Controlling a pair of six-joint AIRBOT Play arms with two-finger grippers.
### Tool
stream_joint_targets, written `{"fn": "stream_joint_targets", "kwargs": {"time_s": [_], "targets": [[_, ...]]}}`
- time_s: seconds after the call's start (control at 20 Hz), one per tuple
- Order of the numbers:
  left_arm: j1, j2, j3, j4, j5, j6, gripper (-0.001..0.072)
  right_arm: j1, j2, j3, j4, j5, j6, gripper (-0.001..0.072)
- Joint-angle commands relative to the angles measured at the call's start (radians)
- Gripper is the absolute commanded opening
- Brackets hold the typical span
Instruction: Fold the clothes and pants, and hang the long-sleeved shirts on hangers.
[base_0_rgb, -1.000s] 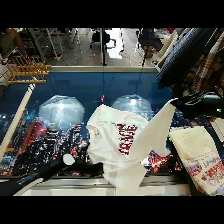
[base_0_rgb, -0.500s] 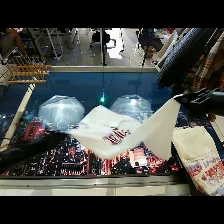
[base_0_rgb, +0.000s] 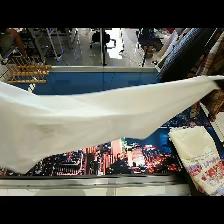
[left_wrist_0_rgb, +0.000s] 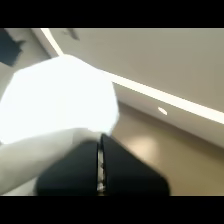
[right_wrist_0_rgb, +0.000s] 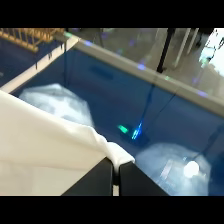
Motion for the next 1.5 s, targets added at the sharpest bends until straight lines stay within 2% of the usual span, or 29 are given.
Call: {"fn": "stream_joint_targets", "kwargs": {"time_s": [0.0,0.15,0.25,0.3,0.45,0.6,0.75,0.85,1.0,1.1,1.2,1.35,1.45], "targets": [[0.068,-0.031,0.047,-0.358,-0.09,0.05,0.0003,0.001,0.046,0.08,0.001,-0.035,0.0,0.0017],[0.067,-0.032,0.051,-0.393,-0.074,0.106,0.0003,0.001,0.052,0.155,0.009,-0.092,0.0,0.0017],[0.068,-0.056,0.051,-0.32,-0.045,0.164,0.0003,0.001,0.052,0.168,0.004,-0.172,0.0,0.0017],[0.067,-0.079,0.051,-0.237,-0.04,0.167,0.0003,0.001,0.045,0.168,-0.008,-0.208,0.004,0.0017],[0.008,-0.18,0.048,0.172,-0.049,0.156,0.0003,0.001,-0.033,0.155,-0.06,-0.218,0.074,0.0016],[-0.205,-0.309,-0.003,0.44,-0.025,0.183,0.0003,0.001,-0.193,0.038,-0.051,-0.144,0.134,0.0017],[-0.434,-0.514,-0.056,0.592,0.119,0.227,0.0003,0.007,-0.397,-0.188,-0.012,-0.206,0.134,0.0017],[-0.536,-0.714,-0.055,0.616,0.221,0.229,0.0003,0.02,-0.547,-0.308,-0.013,-0.343,0.134,0.0017],[-0.596,-1.035,0.011,0.543,0.291,0.349,0.0003,0.051,-0.787,-0.336,0.003,-0.589,0.132,0.0016],[-0.59,-1.196,0.121,0.503,0.256,0.35,0.0002,0.076,-0.904,-0.315,0.034,-0.72,0.132,0.0016],[-0.583,-1.281,0.238,0.507,0.201,0.317,0.0002,0.1,-0.972,-0.276,0.037,-0.752,0.132,0.0016],[-0.549,-1.293,0.306,0.537,0.132,0.248,0.0002,0.118,-0.988,-0.249,0.03,-0.718,0.132,0.0016],[-0.5,-1.293,0.31,0.669,0.017,0.136,0.0002,0.111,-0.988,-0.23,-0.002,-0.601,0.132,0.0016]]}}
